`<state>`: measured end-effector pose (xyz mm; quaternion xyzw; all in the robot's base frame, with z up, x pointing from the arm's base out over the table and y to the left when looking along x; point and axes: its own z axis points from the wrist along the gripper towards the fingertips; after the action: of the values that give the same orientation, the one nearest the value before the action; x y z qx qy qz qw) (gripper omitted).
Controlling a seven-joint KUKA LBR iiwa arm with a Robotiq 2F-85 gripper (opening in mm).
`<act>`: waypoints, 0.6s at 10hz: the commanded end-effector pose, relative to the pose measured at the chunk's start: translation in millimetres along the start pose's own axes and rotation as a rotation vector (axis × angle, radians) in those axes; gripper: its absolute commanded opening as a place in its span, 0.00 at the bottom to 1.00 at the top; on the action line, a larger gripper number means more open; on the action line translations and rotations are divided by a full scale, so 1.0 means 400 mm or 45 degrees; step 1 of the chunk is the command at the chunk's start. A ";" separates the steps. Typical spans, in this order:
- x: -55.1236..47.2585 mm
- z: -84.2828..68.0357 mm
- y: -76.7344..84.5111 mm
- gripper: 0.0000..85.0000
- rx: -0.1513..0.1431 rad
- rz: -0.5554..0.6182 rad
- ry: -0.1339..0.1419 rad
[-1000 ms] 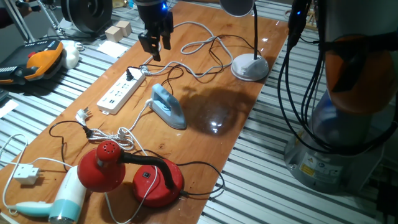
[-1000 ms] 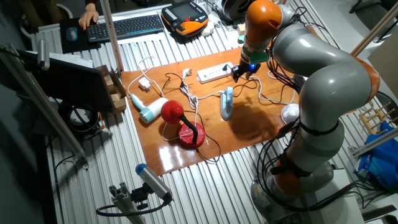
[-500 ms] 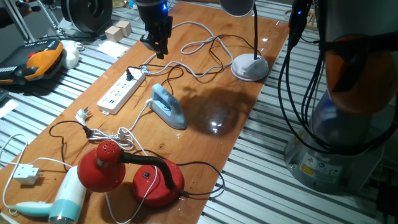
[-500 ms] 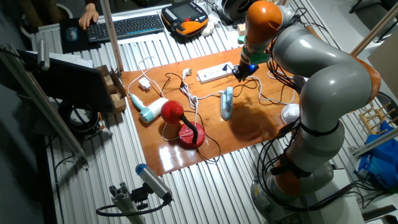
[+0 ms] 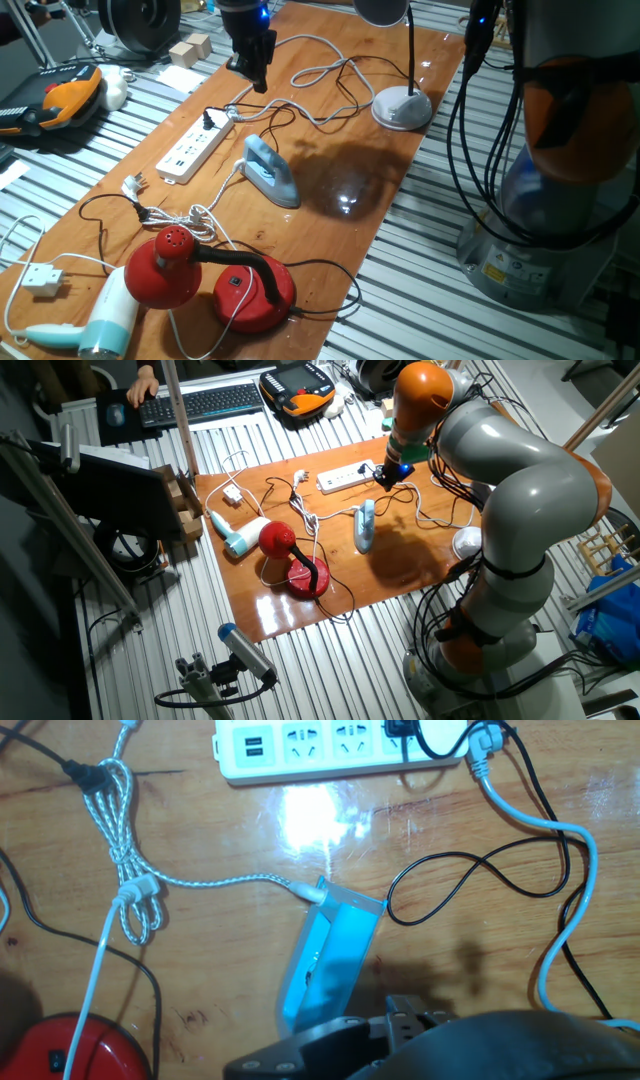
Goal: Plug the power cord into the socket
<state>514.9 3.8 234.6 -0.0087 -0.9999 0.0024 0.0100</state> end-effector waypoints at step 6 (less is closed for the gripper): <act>-0.005 0.012 0.057 0.00 0.037 0.148 -0.006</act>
<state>517.3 27.0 229.6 -0.0673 -0.9976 0.0174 0.0077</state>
